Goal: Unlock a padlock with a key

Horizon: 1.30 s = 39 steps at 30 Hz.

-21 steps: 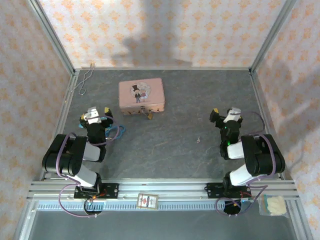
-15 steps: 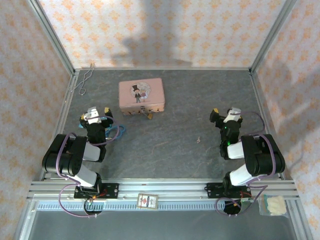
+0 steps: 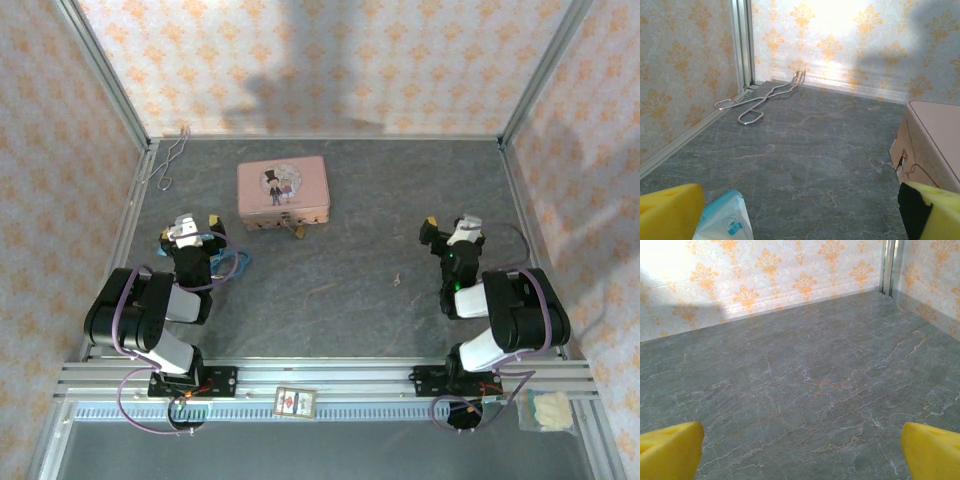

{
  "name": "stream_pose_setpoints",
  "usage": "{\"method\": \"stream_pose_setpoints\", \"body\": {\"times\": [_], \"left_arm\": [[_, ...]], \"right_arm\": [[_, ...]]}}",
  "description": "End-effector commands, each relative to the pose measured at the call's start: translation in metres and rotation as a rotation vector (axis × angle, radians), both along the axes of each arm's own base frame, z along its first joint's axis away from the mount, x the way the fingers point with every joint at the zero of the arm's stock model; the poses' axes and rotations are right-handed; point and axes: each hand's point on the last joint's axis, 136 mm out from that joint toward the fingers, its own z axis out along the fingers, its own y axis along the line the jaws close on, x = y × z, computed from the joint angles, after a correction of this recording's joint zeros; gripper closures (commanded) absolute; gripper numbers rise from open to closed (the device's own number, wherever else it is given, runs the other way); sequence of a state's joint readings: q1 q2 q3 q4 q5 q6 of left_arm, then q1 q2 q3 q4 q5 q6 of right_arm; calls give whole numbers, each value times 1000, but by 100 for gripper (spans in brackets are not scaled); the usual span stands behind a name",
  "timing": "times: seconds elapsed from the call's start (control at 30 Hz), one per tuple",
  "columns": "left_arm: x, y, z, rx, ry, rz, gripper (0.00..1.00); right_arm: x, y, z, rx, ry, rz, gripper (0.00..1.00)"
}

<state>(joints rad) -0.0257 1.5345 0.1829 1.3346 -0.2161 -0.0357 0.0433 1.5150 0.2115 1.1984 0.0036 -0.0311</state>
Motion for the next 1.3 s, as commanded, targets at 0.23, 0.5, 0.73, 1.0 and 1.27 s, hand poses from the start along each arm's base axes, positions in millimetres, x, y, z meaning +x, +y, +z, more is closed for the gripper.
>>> {"method": "stream_pose_setpoints", "body": {"times": [0.23, 0.5, 0.73, 1.0, 1.27], "left_arm": [[0, 16, 24, -30, -33, 100, 0], [-6, 11, 93, -222, -174, 86, 0], [10, -75, 104, -465, -81, -268, 1], [-10, -197, 94, -636, 5, -529, 3], [-14, -272, 82, -676, 84, -674, 3]], "right_arm": [[7, -1, 25, -41, -42, -36, 0], [17, 28, 47, 36, 151, -52, 5], [-3, 76, 34, 278, 440, 19, 18], [-69, 111, -11, 338, 776, 109, 40], [-127, 125, -66, 315, 968, 96, 60]]}}
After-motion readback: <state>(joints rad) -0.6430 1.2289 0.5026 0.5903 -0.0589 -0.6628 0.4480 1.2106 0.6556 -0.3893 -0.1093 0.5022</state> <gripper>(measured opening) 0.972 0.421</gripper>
